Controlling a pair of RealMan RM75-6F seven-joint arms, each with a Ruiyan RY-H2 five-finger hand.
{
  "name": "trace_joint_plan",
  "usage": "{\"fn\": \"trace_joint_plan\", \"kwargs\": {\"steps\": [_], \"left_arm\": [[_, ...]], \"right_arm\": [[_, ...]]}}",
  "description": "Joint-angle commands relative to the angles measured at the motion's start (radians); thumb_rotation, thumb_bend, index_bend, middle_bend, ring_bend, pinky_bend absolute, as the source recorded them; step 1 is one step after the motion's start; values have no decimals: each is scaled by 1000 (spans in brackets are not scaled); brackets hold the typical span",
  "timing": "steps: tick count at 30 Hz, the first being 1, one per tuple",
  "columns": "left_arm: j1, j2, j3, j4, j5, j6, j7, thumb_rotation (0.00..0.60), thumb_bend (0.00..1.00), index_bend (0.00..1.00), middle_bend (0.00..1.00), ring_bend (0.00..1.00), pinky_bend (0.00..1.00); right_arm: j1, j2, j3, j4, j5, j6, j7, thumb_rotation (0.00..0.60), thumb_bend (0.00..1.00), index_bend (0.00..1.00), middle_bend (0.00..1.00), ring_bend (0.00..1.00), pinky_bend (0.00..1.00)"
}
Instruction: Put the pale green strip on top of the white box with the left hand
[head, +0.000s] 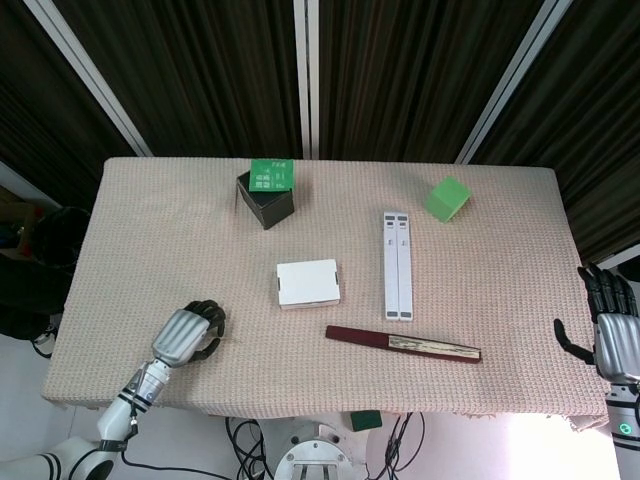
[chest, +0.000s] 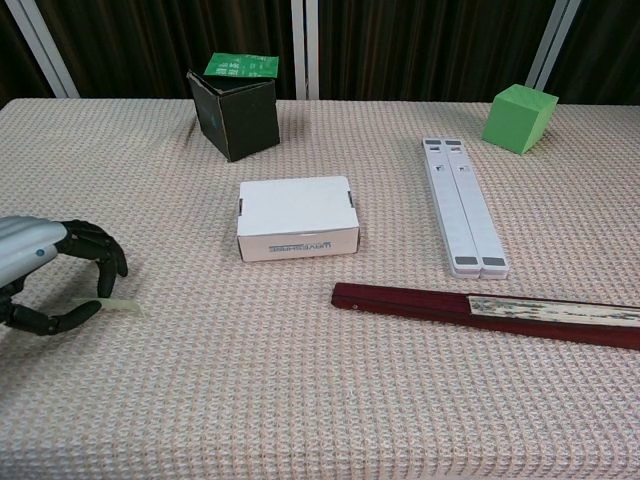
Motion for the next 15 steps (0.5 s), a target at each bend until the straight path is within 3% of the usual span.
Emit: {"fn": "trace_joint_plan", "kwargs": {"steps": [1,15], "left_arm": [[-2,-1,0,1,-1,-1,-2,600,387,551,355,222,287],[-6,62,-39,-80,34,93,-6,600,409,579,352,222,289]], "right_arm": [[0,0,0,-1,1,-2,0,530,361,0,0,0,0],[-5,3,6,2,-1,13,13,528,362,0,0,0,0]]}}
